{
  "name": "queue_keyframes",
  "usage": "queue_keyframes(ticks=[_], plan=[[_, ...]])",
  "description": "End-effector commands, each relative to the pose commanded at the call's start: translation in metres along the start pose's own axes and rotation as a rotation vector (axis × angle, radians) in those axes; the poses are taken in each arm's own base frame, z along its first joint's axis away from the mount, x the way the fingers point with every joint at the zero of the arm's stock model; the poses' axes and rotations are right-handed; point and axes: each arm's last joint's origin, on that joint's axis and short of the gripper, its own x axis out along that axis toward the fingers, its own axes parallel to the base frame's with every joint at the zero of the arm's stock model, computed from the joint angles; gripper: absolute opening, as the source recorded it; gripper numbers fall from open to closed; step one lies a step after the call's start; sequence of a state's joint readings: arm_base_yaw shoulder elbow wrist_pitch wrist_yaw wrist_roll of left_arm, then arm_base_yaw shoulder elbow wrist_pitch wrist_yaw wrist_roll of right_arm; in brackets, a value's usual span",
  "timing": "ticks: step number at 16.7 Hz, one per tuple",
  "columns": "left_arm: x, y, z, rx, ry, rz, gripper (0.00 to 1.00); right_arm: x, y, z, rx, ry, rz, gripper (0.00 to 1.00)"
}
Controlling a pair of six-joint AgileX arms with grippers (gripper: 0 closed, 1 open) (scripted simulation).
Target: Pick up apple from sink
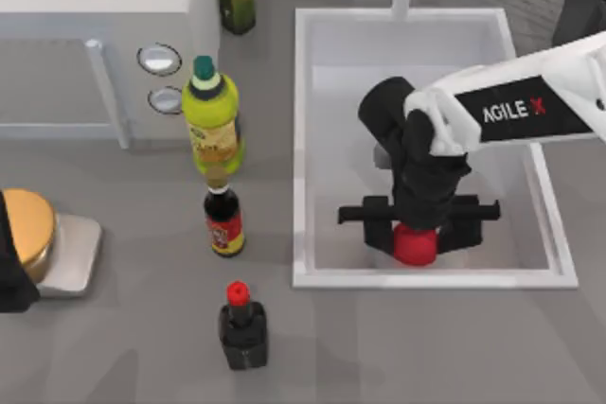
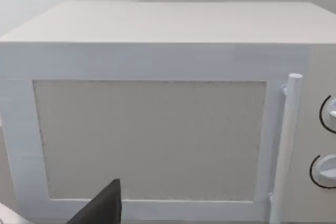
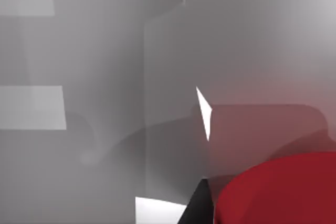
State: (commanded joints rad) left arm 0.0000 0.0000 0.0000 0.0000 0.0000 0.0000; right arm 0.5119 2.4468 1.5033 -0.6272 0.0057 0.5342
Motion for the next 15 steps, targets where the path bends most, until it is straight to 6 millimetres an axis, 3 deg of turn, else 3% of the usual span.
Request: queue_keyframes(ticks=[3,4,8,11,15], plan=[[0.0,0.0,0.0,0.0,0.0,0.0,1.0,0.0,0.0,0.0,0.0,0.0,0.0,0.0],[0.0,0.0,0.0,0.0,0.0,0.0,1.0,-0.028,0.001,0.005,-0.009,-0.048,0.0,0.0],[0.0,0.0,0.0,0.0,0.0,0.0,1.0,-0.046,0.007,0.013,-0.009,-0.054,0.004,0.0],[0.0,0.0,0.0,0.0,0.0,0.0,1.0,-0.088,0.015,0.025,-0.009,-0.053,0.003,0.0],[0.0,0.0,0.0,0.0,0.0,0.0,1.0,-0.168,0.016,0.026,-0.009,-0.02,-0.016,0.0]])
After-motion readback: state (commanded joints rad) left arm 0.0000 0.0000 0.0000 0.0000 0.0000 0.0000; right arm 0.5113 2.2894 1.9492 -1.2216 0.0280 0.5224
